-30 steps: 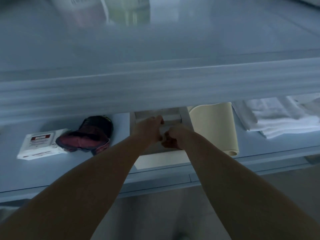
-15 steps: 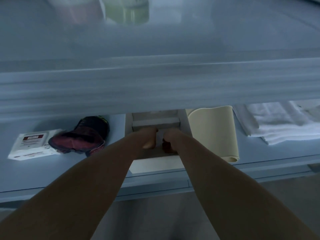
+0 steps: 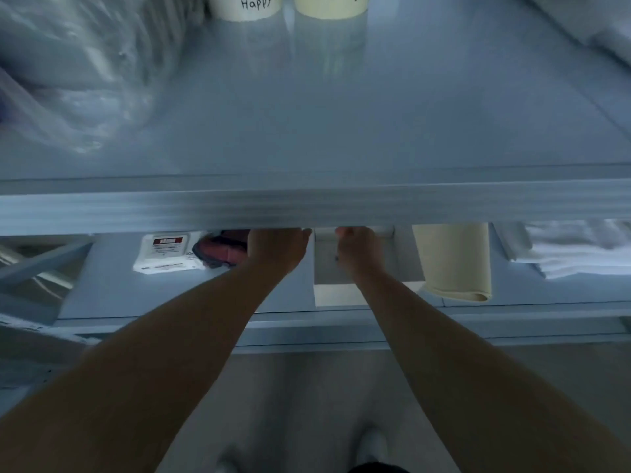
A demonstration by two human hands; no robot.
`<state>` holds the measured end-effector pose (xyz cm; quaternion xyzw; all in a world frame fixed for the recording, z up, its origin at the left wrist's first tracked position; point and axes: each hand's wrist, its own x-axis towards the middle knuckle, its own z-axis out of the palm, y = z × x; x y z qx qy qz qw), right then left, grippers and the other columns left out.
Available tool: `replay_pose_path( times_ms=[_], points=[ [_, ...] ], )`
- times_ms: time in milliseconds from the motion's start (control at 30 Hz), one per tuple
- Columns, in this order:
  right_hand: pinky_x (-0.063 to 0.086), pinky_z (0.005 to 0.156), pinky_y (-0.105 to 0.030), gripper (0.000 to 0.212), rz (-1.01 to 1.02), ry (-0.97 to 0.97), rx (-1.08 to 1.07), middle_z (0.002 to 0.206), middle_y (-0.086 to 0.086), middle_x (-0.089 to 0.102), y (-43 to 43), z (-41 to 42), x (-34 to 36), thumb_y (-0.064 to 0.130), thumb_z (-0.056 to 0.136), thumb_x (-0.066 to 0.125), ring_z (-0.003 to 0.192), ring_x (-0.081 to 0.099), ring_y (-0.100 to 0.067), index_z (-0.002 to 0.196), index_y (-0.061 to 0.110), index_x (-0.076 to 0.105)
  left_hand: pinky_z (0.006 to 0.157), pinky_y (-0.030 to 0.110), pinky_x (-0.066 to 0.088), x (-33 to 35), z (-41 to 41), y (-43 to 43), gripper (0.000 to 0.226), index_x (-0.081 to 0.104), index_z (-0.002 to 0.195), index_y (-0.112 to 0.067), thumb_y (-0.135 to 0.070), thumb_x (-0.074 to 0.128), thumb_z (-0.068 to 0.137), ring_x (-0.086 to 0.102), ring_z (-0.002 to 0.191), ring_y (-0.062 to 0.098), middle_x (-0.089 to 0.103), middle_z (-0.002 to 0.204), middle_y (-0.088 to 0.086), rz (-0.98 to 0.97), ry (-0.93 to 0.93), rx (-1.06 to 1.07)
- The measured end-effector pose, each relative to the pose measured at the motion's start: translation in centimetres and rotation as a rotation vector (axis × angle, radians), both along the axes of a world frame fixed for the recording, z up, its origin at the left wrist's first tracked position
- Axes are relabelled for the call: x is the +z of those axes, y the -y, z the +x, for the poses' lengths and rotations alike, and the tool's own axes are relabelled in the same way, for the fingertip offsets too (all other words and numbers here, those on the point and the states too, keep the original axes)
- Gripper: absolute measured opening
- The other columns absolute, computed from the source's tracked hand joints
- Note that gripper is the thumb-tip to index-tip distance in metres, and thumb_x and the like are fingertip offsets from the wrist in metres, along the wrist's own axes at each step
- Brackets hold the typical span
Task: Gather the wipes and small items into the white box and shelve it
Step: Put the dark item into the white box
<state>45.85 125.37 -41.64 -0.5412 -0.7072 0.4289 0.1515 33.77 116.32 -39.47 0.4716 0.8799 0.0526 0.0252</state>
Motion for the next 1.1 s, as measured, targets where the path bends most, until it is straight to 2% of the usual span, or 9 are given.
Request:
replay_pose_path(
  times_ms=[133,267,333,600,733,800,933,1000,1100],
  points=[
    [0.049,0.094,-0.030,0.037,0.149,0.048,0.207,0.121,-0.006,0.071,4.7,-2.2,2.3,0.013,0.090,0.050,0.112,0.065,-0.024,0.117,0.020,0.074,0.071,0.037,0.046,0.0,-3.1,5.2,0.042,0.063,0.115,-0.014,-0.048,0.052,0.094,0.063,0.099,0.036,0.068,0.105,0.013,-0.050,-0.001,0.114],
    [0.048,0.078,-0.032,0.030,0.359,0.079,0.402,0.119,-0.007,0.064,8.7,-4.6,2.2,0.017,0.093,0.058,0.105,0.063,-0.025,0.122,0.018,0.063,0.085,0.041,0.050,-0.1,-5.8,9.3,0.042,0.056,0.122,-0.013,-0.040,0.058,0.090,0.058,0.110,0.033,0.060,0.118,0.012,-0.080,0.059,0.062],
    [0.052,0.082,-0.036,0.033,0.390,0.127,0.441,0.120,-0.008,0.061,10.1,-5.5,1.8,0.020,0.093,0.059,0.109,0.061,-0.027,0.126,0.019,0.059,0.085,0.042,0.051,-0.4,-6.9,11.0,0.042,0.055,0.121,-0.013,-0.041,0.059,0.091,0.058,0.112,0.032,0.057,0.118,0.012,-0.108,0.048,0.043],
    [0.049,0.094,-0.041,0.049,0.434,0.273,0.476,0.125,-0.012,0.056,12.8,-7.7,-1.3,0.026,0.092,0.061,0.116,0.055,-0.030,0.139,0.018,0.047,0.089,0.043,0.051,-3.4,-10.5,14.0,0.053,0.047,0.131,-0.019,-0.046,0.065,0.089,0.054,0.122,0.030,0.047,0.145,0.008,-0.163,-0.024,-0.034],
    [0.043,0.102,-0.044,0.061,0.405,0.420,0.492,0.138,-0.012,0.047,12.8,-9.1,-5.6,0.036,0.093,0.060,0.123,0.048,-0.032,0.146,0.020,0.035,0.089,0.044,0.050,-6.3,-12.8,13.0,0.051,0.049,0.130,-0.020,-0.043,0.067,0.088,0.055,0.117,0.031,0.051,0.138,0.009,-0.158,-0.067,-0.066],
    [0.043,0.103,-0.045,0.063,0.356,0.423,0.452,0.141,-0.013,0.044,12.5,-9.8,-7.9,0.036,0.093,0.059,0.126,0.046,-0.033,0.148,0.020,0.032,0.092,0.044,0.049,-8.0,-14.0,12.2,0.056,0.046,0.137,-0.020,-0.042,0.064,0.089,0.053,0.118,0.032,0.054,0.133,0.010,-0.147,-0.152,-0.121],
    [0.044,0.103,-0.044,0.061,0.374,0.376,0.351,0.139,-0.011,0.045,12.0,-11.0,-11.5,0.030,0.092,0.059,0.125,0.046,-0.031,0.147,0.020,0.034,0.103,0.043,0.039,-11.2,-15.7,10.5,0.066,0.039,0.150,-0.021,-0.038,0.062,0.091,0.046,0.130,0.033,0.051,0.144,0.008,-0.090,-0.221,-0.215],
    [0.045,0.101,-0.044,0.060,0.364,0.346,0.324,0.137,-0.010,0.045,11.7,-11.3,-12.6,0.028,0.092,0.059,0.124,0.047,-0.031,0.146,0.020,0.035,0.096,0.039,0.043,-12.1,-16.3,9.8,0.056,0.050,0.144,-0.024,-0.032,0.064,0.090,0.053,0.122,0.030,0.058,0.137,0.003,-0.076,-0.238,-0.234],
    [0.047,0.098,-0.046,0.056,0.342,0.262,0.298,0.134,-0.011,0.047,11.4,-11.5,-13.2,0.020,0.091,0.057,0.120,0.048,-0.032,0.144,0.020,0.038,0.069,0.033,0.048,-11.7,-16.7,9.4,0.032,0.069,0.117,-0.032,-0.029,0.069,0.085,0.066,0.092,0.027,0.071,0.105,-0.003,-0.029,-0.228,-0.215]
  ],
)
